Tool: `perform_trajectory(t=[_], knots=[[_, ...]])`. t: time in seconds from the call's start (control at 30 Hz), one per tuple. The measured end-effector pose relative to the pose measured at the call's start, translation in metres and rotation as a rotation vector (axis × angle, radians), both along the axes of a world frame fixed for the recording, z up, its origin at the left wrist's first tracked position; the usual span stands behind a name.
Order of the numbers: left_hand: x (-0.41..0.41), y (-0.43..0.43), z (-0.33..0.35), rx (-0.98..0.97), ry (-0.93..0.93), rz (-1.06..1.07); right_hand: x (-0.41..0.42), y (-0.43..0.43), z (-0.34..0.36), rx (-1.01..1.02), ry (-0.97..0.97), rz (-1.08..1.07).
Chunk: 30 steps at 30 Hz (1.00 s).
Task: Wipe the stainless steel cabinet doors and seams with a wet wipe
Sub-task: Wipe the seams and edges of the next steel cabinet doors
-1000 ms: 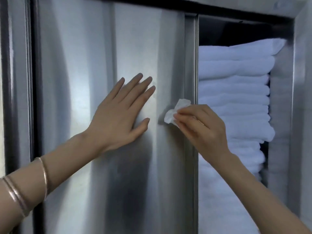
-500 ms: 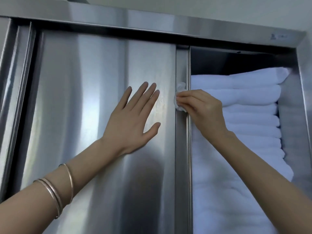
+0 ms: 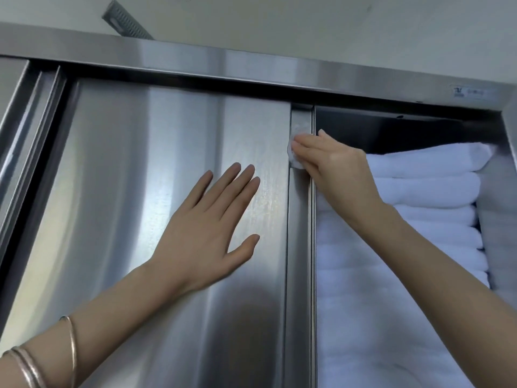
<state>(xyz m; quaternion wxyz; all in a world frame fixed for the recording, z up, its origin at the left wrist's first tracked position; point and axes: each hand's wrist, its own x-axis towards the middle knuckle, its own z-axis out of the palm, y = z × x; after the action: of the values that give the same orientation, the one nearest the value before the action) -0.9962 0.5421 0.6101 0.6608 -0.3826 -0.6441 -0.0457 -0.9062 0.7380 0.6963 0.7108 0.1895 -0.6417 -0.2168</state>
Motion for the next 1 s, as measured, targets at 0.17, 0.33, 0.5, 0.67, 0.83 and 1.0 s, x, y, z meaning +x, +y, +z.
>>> perform_trajectory(t=[0.17,0.33,0.5,0.67,0.83,1.0], knots=[[0.000,-0.004,0.000,0.000,-0.004,0.010,-0.004,-0.001,-0.024,-0.052,-0.054,-0.002],[-0.001,-0.004,0.000,-0.002,-0.007,0.011,0.003,-0.011,0.009,-0.172,-0.131,-0.067],[-0.002,-0.005,-0.001,-0.001,-0.009,0.005,-0.002,-0.016,0.026,-0.291,-0.110,-0.099],[-0.001,-0.006,-0.001,-0.001,-0.015,0.013,-0.001,-0.010,-0.010,-0.124,-0.137,-0.009],[-0.003,-0.006,-0.001,0.008,-0.006,0.001,-0.006,-0.013,0.037,-0.268,-0.176,-0.175],[-0.004,-0.006,-0.001,0.015,-0.003,0.000,-0.007,-0.016,-0.008,-0.235,-0.123,-0.091]])
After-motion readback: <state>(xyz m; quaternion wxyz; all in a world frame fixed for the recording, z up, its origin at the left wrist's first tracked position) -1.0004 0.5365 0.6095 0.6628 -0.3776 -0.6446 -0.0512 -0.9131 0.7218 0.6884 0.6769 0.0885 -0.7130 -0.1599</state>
